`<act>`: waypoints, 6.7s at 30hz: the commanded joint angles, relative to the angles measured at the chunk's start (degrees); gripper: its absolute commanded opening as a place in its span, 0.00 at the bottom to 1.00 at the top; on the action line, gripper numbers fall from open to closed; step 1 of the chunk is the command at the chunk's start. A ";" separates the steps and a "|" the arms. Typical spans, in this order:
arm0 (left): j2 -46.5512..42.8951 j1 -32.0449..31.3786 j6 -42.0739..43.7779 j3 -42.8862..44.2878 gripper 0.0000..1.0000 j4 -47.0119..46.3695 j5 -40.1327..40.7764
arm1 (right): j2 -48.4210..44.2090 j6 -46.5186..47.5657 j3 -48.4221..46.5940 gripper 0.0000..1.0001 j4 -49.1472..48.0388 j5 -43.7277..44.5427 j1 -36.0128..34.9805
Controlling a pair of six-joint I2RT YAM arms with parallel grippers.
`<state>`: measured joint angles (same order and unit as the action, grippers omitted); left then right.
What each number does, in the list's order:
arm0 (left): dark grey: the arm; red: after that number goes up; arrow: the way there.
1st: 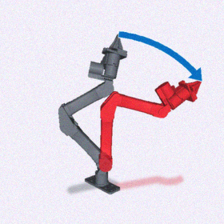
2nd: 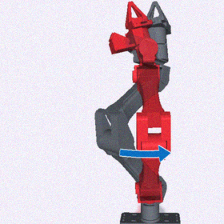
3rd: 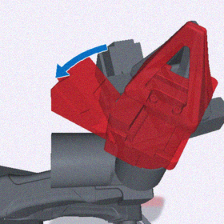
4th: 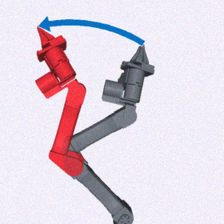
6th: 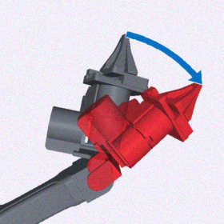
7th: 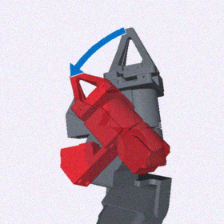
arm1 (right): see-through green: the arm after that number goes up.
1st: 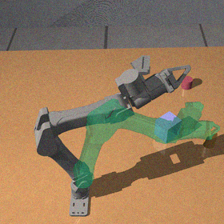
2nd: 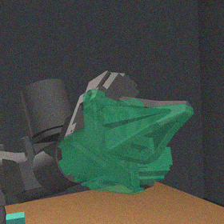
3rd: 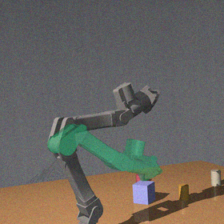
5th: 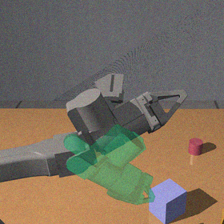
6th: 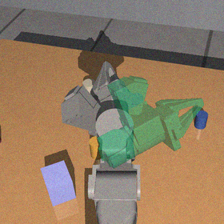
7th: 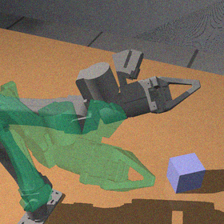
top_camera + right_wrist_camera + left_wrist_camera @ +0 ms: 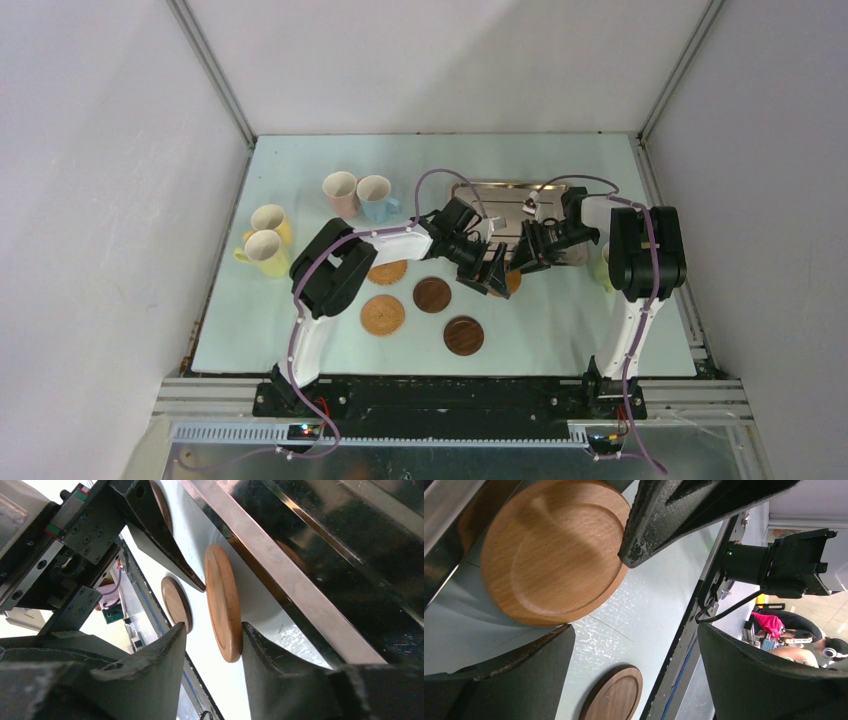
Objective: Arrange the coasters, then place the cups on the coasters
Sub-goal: Pick up the coaster from the center of the board, then place the coaster on the tray, then pick up the coaster from the center of the board.
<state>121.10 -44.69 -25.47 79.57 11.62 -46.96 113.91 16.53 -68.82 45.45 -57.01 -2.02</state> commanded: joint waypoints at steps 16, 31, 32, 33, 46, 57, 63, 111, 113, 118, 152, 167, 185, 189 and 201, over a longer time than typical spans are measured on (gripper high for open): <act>-8.37 2.21 6.75 2.04 1.00 4.79 -0.55 | -6.26 0.15 -3.29 0.00 1.44 -4.72 0.12; -24.85 28.43 29.84 -2.73 1.00 26.64 2.86 | -0.59 -23.25 -22.28 0.00 -15.86 13.40 -3.32; -25.76 29.13 30.95 -4.04 1.00 27.20 3.51 | 2.20 -24.80 -23.66 0.00 -15.95 14.33 -3.84; -26.36 30.45 32.91 -4.76 1.00 27.71 4.41 | 3.52 -25.50 -26.73 0.00 -15.98 16.00 -4.45; -38.04 32.69 39.92 -14.98 1.00 25.57 11.31 | 23.48 -33.51 -49.90 0.11 -11.87 25.30 -8.82; -37.48 32.64 42.03 -15.70 1.00 26.98 11.00 | 13.88 -25.11 -41.94 0.81 -6.24 29.20 -10.26; -39.46 32.46 43.77 -16.82 1.00 28.43 9.82 | 1.71 -15.62 -34.53 0.83 -1.05 27.75 -10.37; -13.06 -13.49 41.47 -12.97 1.00 28.53 3.46 | -5.85 4.29 -5.28 0.84 6.68 10.92 -12.17; -13.24 -13.54 39.12 -12.72 1.00 25.70 6.16 | -5.61 4.16 -5.29 0.85 6.67 10.31 -11.44; -11.56 -13.39 35.85 -8.73 1.00 21.79 12.09 | -5.01 3.80 -5.34 0.84 6.92 7.72 -7.96; -6.52 -5.02 30.71 -3.34 1.00 16.47 8.91 | -0.08 -5.02 -4.88 0.85 -4.10 21.96 -15.33; -3.88 -5.21 27.49 -2.60 1.00 13.64 13.20 | 1.81 -1.53 -6.43 0.84 2.75 8.41 -14.90; -5.11 -6.80 28.20 -3.59 1.00 13.64 15.58 | 2.93 7.75 -8.79 0.79 14.62 -8.78 -11.40; -5.08 -6.90 28.20 -3.30 1.00 13.70 15.58 | 2.90 11.66 -9.60 0.78 18.42 -11.33 -11.43; -5.54 -6.97 29.00 -3.78 1.00 14.12 16.66 | 2.54 16.05 -10.37 0.76 23.53 -14.99 -11.12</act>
<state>113.58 -52.49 3.49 76.51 26.33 -36.14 117.67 32.08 -77.38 57.82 -57.65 -11.75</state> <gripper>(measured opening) 0.996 0.760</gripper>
